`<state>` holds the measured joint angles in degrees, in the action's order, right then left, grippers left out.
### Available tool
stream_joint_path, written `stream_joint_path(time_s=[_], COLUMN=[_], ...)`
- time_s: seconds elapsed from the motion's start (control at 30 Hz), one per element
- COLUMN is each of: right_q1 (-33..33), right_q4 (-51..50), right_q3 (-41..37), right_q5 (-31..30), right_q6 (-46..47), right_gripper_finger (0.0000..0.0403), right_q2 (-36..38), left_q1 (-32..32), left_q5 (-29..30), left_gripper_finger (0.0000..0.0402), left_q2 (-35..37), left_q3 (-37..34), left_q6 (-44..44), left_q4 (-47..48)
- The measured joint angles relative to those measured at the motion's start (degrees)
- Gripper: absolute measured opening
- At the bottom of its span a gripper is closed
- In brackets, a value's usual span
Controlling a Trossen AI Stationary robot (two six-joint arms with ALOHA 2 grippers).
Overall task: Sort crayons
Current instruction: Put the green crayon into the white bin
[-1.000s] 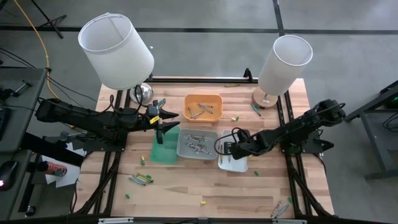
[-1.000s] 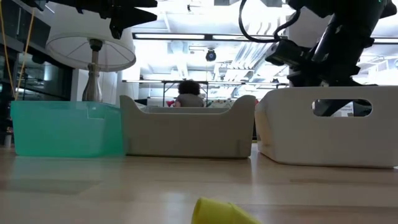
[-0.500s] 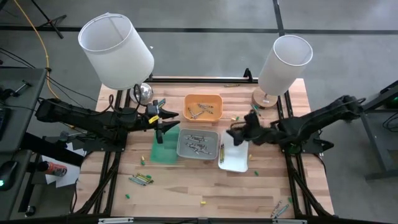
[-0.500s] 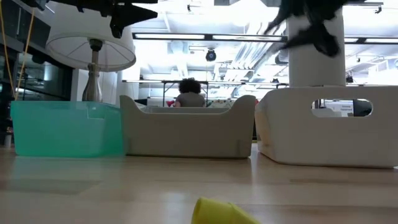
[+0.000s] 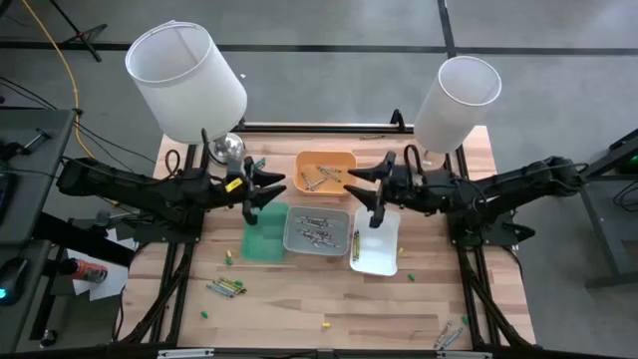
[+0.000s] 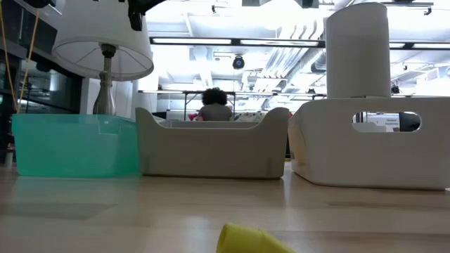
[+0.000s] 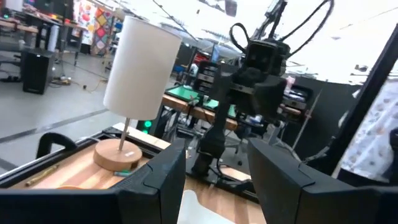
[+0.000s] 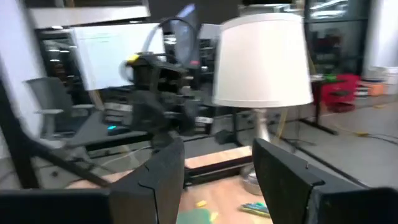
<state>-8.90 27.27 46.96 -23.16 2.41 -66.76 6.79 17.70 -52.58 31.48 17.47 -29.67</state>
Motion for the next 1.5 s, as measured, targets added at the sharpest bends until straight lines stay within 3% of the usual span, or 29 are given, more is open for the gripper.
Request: stream_joint_path(time_s=[0.13,0.43,0.93,1.1,1.17,1.23,1.33,1.5], right_q1=[0.77,1.17,1.17,1.17,1.17,1.17,1.17,1.28], right_q4=[-0.12,-1.38,-1.4,-2.38,-2.75,-3.09,-3.65,-6.74], right_q3=[0.0,0.0,-0.02,-0.04,-0.04,-0.05,-0.07,-0.07], right_q5=[-3.33,-1.14,-1.05,-1.05,-1.05,-1.05,-1.07,-1.06], right_q6=[4.79,-0.1,3.11,3.14,3.14,3.14,3.16,5.65], right_gripper_finger=[0.0183,0.0183,0.0183,0.0183,0.0183,0.0183,0.0183,0.0183], right_q2=[0.17,0.17,0.17,0.17,0.17,0.17,0.04,0.01], left_q1=[0.0,0.0,0.0,-0.06,-0.43,-0.12,2.34,14.13], left_q5=[-2.15,-2.15,-2.1,1.11,-1.69,-6.65,-12.09,-13.78], left_gripper_finger=[0.0161,0.0161,0.0161,0.0161,0.0161,0.0161,0.0158,0.0145], left_q2=[0.0,-0.02,0.0,-0.02,0.01,0.49,0.37,-4.45], left_q3=[0.0,0.0,0.0,0.0,0.32,3.03,11.65,25.62], left_q6=[0.88,1.42,-0.61,3.02,4.13,4.17,2.83,2.64], left_q4=[-0.11,-0.17,-0.2,-0.22,1.13,9.41,30.08,65.04])
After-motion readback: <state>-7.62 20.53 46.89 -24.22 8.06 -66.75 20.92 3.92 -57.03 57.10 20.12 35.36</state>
